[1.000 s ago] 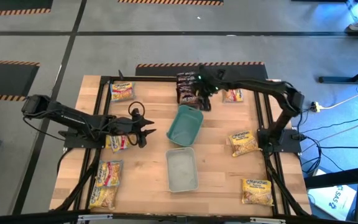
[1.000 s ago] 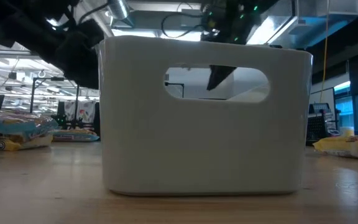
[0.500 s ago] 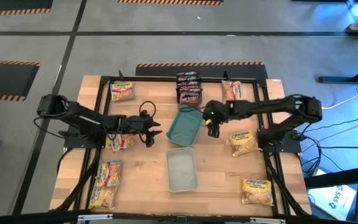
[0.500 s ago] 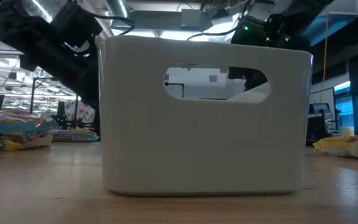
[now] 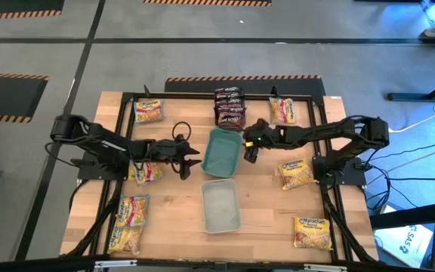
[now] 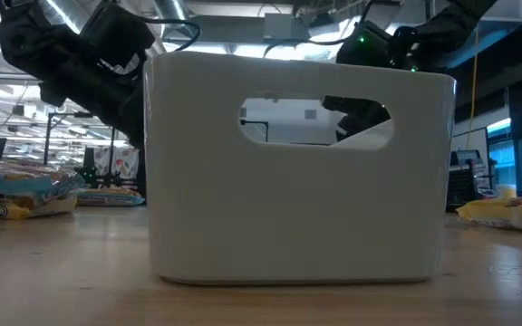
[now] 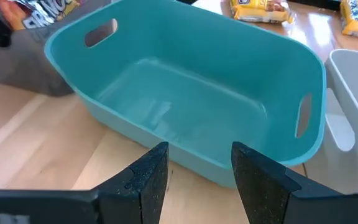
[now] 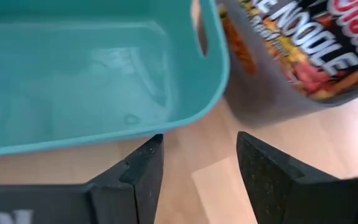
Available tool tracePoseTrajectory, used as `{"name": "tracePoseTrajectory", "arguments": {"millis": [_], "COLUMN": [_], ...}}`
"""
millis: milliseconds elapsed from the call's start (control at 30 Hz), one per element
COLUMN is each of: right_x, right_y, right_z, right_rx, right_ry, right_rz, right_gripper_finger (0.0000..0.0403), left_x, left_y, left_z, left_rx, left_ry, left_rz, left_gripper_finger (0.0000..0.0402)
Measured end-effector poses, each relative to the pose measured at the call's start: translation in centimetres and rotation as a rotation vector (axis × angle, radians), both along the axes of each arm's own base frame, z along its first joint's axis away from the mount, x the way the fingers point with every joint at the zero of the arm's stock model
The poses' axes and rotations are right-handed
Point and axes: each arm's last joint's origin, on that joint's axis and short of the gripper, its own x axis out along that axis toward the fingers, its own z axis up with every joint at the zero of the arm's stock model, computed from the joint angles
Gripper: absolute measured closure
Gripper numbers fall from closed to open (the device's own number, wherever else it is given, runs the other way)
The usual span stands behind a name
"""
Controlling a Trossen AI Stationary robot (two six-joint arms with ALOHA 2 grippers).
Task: Sort Maruchan noodles
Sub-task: Put the yellow noodle pack into the green bin
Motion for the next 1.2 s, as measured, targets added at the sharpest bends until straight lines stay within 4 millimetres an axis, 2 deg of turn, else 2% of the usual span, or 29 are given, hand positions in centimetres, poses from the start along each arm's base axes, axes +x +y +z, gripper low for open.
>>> {"name": "tracePoseTrajectory", "arguments": {"millis": [333, 467, 633, 833, 967, 1100, 1200], "right_x": [0.0, 0.4, -0.4, -3.1, -5.7, -8.6, -10.4], "right_y": [-0.2, 0.1, 0.8, 2.6, 3.7, 4.4, 4.7], "right_z": [0.1, 1.4, 3.1, 5.7, 6.7, 6.6, 5.8], "right_rx": [-0.051, -0.04, -0.063, -0.024, 0.097, 0.337, 0.458], "right_ry": [-0.006, -0.051, -0.069, -0.047, 0.012, 0.152, 0.284], "right_rz": [-0.051, -0.029, -0.014, 0.021, 0.0, -0.078, -0.18], "right_gripper_finger": [0.0219, 0.0219, 0.0219, 0.0219, 0.0219, 0.0219, 0.0219], "left_x": [1.0, 1.0, 0.5, -0.6, -0.7, -0.7, -0.7], "left_y": [-0.2, 0.1, 0.1, 0.2, 0.3, 0.3, 0.0], "left_z": [-1.1, 0.1, 1.6, 2.8, 2.9, 2.9, 2.8], "left_rx": [-0.036, -0.026, -0.013, 0.053, 0.081, 0.08, 0.08], "left_ry": [-0.05, -0.103, -0.146, -0.115, -0.101, -0.096, -0.092], "left_rz": [-0.052, -0.047, -0.05, -0.031, -0.004, -0.006, -0.015], "left_gripper_finger": [0.0232, 0.0232, 0.0232, 0.0232, 0.0232, 0.0232, 0.0232]}}
